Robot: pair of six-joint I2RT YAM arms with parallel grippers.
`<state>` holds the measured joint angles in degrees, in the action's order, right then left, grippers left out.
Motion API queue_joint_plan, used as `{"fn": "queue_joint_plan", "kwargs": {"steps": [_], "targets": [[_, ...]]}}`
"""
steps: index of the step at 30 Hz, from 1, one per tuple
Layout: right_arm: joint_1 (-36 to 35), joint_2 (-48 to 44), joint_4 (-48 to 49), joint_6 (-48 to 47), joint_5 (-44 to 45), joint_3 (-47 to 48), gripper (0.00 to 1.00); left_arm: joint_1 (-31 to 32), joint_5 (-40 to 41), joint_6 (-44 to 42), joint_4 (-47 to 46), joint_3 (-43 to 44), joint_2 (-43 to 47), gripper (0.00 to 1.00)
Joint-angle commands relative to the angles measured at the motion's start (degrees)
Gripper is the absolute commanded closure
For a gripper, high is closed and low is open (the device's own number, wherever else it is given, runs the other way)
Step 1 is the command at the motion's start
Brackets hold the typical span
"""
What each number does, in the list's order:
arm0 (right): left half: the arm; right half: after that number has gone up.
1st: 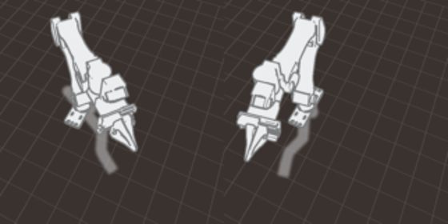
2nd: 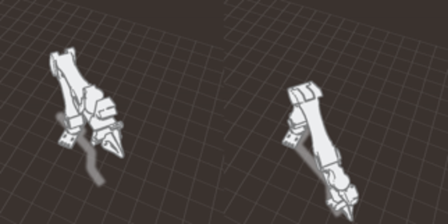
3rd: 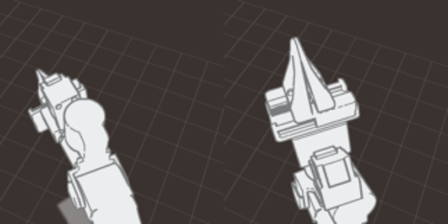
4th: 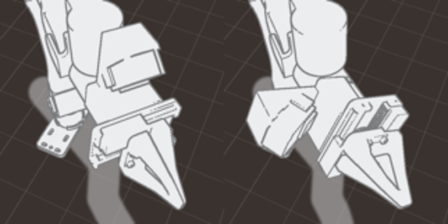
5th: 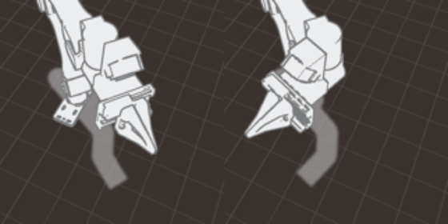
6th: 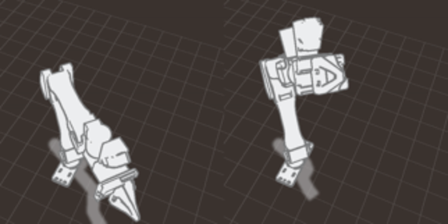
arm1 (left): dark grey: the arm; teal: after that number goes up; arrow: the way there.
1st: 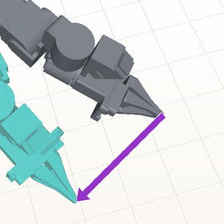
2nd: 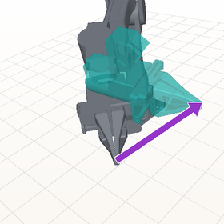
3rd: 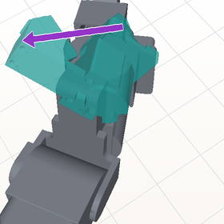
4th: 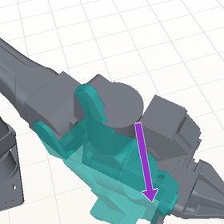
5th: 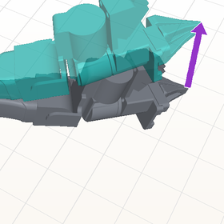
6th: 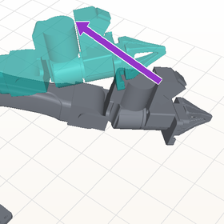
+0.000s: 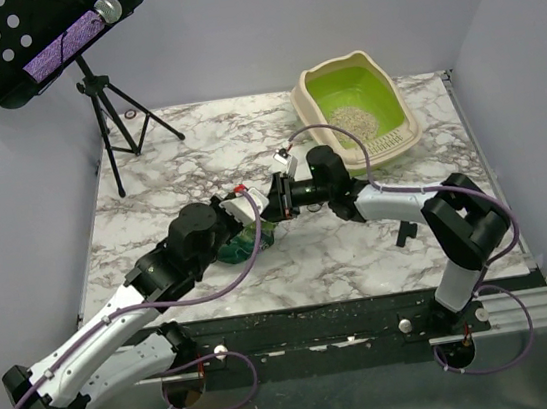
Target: Fill the litter box with clean litter
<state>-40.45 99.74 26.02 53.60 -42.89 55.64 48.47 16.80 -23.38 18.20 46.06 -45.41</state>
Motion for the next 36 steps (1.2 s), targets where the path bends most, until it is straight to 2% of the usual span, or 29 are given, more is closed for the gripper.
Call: {"fn": "queue_joint_plan", "kwargs": {"steps": [1, 5, 13, 22, 26, 36], "targets": [[-0.60, -2.53, 5.79, 3.60, -2.81, -2.19, 0.99, -0.22, 3.25, 5.00, 2.37, -0.70, -2.84, 1.00], [0.63, -5.87, 9.57, 6.42, -2.72, -6.59, 0.99, 0.05, 0.96, 6.06, -4.03, -5.19, -0.39, 1.00], [5.90, -13.51, 10.63, 8.01, -3.60, -14.50, 0.99, 0.31, -2.82, 5.89, -9.76, -9.85, 3.39, 1.00], [10.12, -20.98, 9.32, 9.15, -3.69, -21.00, 0.99, 1.45, -1.50, 5.27, -13.36, -11.96, 4.19, 1.00], [12.23, -25.12, 6.94, 9.15, -3.60, -23.20, 0.99, 2.07, -3.34, 4.48, -16.52, -13.98, 6.12, 1.00], [15.57, -34.96, 4.83, 12.93, 0.61, -30.05, 0.99, 5.23, -4.75, 2.99, -24.60, -19.08, 10.34, 1.00]]}}
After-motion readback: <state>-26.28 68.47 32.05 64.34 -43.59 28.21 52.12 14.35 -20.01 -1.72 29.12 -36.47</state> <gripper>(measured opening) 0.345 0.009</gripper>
